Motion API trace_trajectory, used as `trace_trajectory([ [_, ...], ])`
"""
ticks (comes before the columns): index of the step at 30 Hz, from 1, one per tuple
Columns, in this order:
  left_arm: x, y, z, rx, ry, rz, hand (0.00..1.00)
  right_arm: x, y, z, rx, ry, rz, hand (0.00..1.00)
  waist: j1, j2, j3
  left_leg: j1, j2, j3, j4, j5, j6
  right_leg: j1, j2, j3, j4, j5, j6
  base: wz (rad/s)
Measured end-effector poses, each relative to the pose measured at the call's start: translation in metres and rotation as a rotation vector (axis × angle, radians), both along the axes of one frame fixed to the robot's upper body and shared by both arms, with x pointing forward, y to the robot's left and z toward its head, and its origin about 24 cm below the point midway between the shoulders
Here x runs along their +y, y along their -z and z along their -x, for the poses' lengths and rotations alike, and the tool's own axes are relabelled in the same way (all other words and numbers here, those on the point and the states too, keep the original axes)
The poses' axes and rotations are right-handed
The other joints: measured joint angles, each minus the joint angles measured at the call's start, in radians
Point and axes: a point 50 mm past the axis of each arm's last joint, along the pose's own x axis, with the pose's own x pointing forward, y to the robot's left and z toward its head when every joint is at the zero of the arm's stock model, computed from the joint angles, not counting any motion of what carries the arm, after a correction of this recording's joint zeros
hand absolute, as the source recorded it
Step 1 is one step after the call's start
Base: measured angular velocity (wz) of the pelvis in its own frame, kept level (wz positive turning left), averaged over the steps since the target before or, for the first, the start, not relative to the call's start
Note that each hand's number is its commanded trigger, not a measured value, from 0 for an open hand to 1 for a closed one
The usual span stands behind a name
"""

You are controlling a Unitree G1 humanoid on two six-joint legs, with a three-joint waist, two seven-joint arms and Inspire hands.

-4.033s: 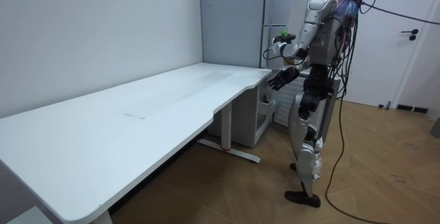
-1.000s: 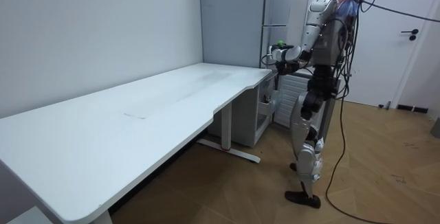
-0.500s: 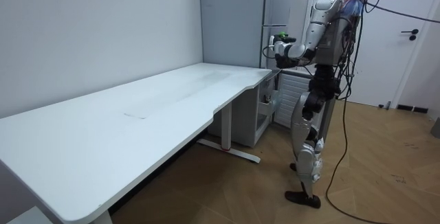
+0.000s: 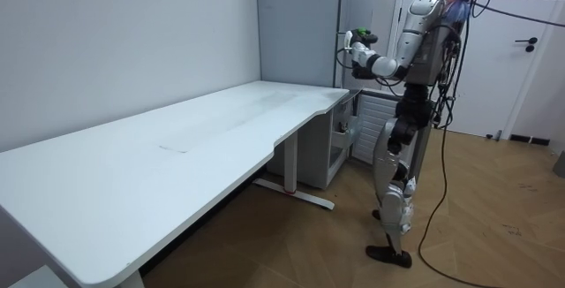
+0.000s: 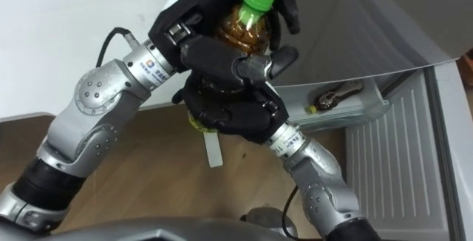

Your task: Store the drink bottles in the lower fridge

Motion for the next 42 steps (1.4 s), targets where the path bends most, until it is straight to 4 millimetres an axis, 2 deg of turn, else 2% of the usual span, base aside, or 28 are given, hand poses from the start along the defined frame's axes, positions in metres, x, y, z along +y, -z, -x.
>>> trace_trajectory([
  [10,0.0001,-0.0001,0.0000,0.000,0.000,0.000,1.00,-0.0014,-0.0003,-0.0001,-0.004,-0.012,0.002,1.00,-0.001,0.001,0.0003,0.003,0.007,0.000,0.010,-0.011,-0.003,0.010,0.006,-0.001,-0.008,0.001,-0.001,0.00],
  [11,0.0001,-0.0001,0.0000,0.000,0.000,0.000,0.40,-0.0014,-0.0003,-0.0001,-0.004,-0.013,0.002,1.00,-0.001,0.001,0.0003,0.003,0.007,0.000,0.010,-0.012,-0.003,0.010,0.006,-0.001,-0.008,0.001,-0.001,0.00],
  [12,0.0001,-0.0001,0.0000,0.000,0.000,0.000,0.00,-0.0014,-0.0003,-0.0001,-0.005,-0.013,0.002,1.00,0.000,0.001,0.0004,0.003,0.007,0.000,0.011,-0.012,-0.003,0.011,0.006,-0.001,-0.008,0.001,-0.001,0.00],
  [33,-0.0002,-0.0020,-0.0005,0.002,-0.002,0.025,0.00,0.0057,0.0013,0.0045,0.015,-0.036,-0.072,1.00,0.003,0.004,0.0051,0.002,0.009,-0.001,0.022,-0.023,-0.001,0.011,0.006,-0.002,-0.005,0.001,-0.001,0.00],
  [34,0.0001,-0.0021,-0.0007,0.001,-0.004,0.025,1.00,0.0057,0.0014,0.0046,0.016,-0.039,-0.072,1.00,0.003,0.005,0.0060,-0.001,0.011,-0.002,0.029,-0.027,-0.001,0.011,0.007,-0.002,-0.005,0.001,-0.001,0.00],
  [39,0.0005,-0.0031,-0.0006,-0.004,-0.004,0.026,1.00,0.0058,0.0014,0.0053,0.013,-0.045,-0.076,1.00,0.017,0.010,0.0094,-0.002,0.026,0.002,0.055,-0.044,-0.006,0.014,0.018,0.000,0.005,0.001,-0.001,-0.03],
  [42,0.0003,-0.0052,0.0002,-0.012,-0.001,0.030,1.00,0.0056,0.0011,0.0052,0.008,-0.046,-0.073,1.00,0.023,0.015,0.0122,-0.003,0.026,0.002,0.056,-0.045,-0.006,0.013,0.017,-0.001,0.007,0.001,-0.001,-0.01],
])
